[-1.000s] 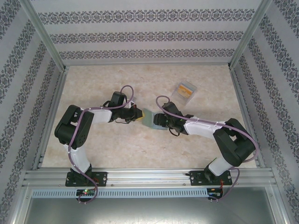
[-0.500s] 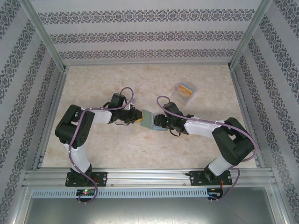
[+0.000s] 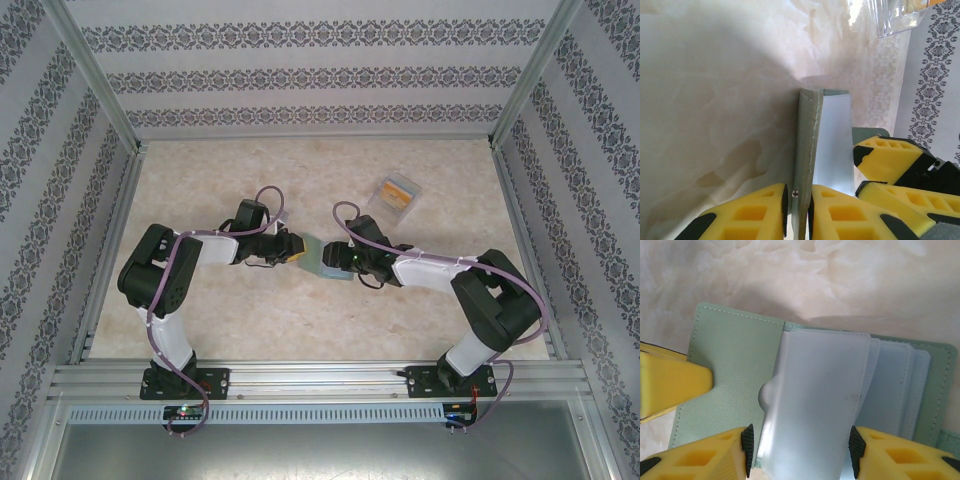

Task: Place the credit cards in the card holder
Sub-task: Flip over the card slot in the card holder.

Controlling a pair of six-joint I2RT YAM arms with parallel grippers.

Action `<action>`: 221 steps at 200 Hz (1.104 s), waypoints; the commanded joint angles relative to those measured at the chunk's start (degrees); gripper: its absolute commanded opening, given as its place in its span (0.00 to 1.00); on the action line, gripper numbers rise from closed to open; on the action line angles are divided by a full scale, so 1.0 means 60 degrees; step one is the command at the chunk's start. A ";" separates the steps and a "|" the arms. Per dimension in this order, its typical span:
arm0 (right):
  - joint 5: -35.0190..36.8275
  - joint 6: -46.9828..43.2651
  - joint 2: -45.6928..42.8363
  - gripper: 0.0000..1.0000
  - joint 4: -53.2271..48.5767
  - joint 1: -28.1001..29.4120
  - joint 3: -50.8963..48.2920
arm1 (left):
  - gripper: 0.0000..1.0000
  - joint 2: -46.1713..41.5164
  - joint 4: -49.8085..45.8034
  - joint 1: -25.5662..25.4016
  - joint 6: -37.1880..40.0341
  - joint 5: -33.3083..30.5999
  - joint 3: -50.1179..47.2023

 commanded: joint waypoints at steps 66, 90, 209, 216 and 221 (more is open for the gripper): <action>-0.0963 0.0149 0.0278 0.62 0.1271 0.0021 0.0300 | 0.28 0.0132 0.0956 0.0168 -0.0512 0.0092 -0.0372; -0.1122 0.0152 0.0371 0.62 0.1389 0.0034 0.0370 | 0.28 0.0136 0.1182 0.0224 -0.0679 0.0108 -0.0438; -0.2041 0.0429 0.0972 0.65 0.2514 0.0173 0.0512 | 0.67 0.0195 0.2134 0.0555 -0.1460 0.0229 -0.0907; -0.2092 0.0434 0.1023 0.66 0.2571 0.0172 0.0539 | 0.71 0.0178 0.2144 0.0579 -0.1489 0.0220 -0.0929; -0.2145 0.0438 0.1050 0.66 0.2625 0.0192 0.0542 | 0.73 0.0163 0.2154 0.0595 -0.1496 0.0215 -0.0932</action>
